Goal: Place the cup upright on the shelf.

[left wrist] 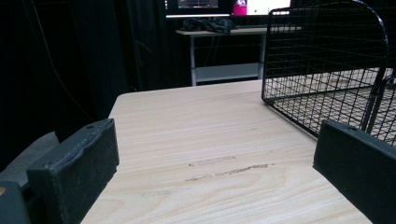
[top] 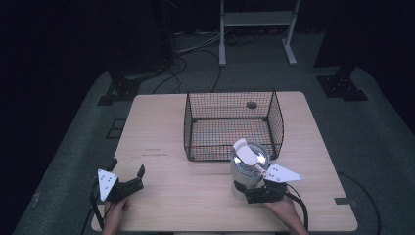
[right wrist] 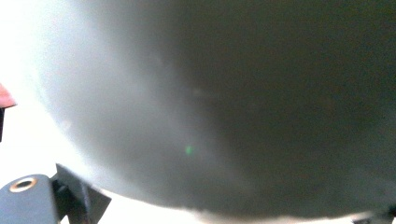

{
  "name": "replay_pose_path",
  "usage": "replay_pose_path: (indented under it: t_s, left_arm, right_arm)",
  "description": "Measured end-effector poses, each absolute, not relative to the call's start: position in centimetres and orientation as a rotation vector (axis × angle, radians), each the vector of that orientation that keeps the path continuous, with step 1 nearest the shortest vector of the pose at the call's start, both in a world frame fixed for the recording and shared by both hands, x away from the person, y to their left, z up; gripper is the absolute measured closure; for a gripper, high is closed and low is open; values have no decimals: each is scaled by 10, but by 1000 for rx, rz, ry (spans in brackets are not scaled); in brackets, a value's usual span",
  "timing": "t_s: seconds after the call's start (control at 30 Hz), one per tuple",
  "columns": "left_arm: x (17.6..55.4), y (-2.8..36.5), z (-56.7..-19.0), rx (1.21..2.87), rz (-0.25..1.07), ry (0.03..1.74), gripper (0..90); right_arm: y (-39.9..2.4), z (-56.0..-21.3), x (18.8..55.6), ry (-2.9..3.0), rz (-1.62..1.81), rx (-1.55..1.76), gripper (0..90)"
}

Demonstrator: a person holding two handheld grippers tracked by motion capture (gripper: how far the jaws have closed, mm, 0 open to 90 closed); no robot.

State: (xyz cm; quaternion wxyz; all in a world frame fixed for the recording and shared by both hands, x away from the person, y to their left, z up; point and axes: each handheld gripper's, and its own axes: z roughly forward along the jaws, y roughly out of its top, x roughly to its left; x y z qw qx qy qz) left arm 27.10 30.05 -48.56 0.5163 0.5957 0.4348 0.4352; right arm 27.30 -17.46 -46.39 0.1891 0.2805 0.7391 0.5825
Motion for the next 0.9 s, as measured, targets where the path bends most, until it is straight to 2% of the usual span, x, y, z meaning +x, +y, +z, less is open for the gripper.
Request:
replay_pose_path:
  t_s: [0.9]
  left_arm:
    - [271,301,-486,1430,1044,1039,0]
  right_arm:
    - [-183,-463,272,2096,1689,736,91]
